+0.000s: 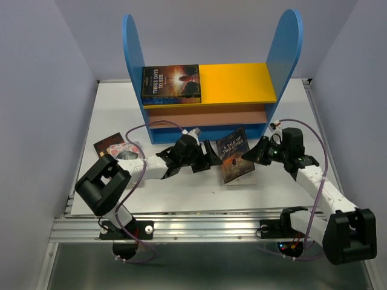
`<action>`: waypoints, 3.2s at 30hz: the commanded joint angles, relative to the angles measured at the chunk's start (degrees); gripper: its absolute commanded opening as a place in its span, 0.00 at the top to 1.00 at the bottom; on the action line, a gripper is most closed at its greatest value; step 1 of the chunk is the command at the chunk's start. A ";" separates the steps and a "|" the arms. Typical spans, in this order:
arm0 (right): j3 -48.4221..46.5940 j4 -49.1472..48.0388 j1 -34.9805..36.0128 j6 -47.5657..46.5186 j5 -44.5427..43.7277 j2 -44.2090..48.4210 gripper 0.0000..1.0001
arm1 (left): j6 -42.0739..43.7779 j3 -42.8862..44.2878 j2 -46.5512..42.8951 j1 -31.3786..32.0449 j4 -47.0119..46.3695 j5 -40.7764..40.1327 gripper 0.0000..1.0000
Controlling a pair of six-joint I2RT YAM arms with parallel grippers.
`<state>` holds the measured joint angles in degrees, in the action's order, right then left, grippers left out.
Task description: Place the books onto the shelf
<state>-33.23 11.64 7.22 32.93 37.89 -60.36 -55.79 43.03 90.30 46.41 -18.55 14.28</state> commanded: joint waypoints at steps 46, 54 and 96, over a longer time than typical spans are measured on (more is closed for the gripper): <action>-5.26 -36.69 0.33 28.42 19.50 8.68 0.99 | -7.75 -10.15 -14.10 -2.03 -52.46 21.22 0.66; -14.74 -3.15 0.33 5.33 5.64 9.29 0.53 | -7.84 -10.77 -15.06 -2.29 -51.86 20.26 1.00; -23.37 15.70 0.33 -8.85 -26.46 16.24 0.00 | -0.71 33.79 -14.19 -1.85 -9.06 -53.73 1.00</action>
<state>-55.33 28.08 7.22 25.21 11.31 -45.30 -49.30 72.58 78.65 44.51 -20.43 -23.53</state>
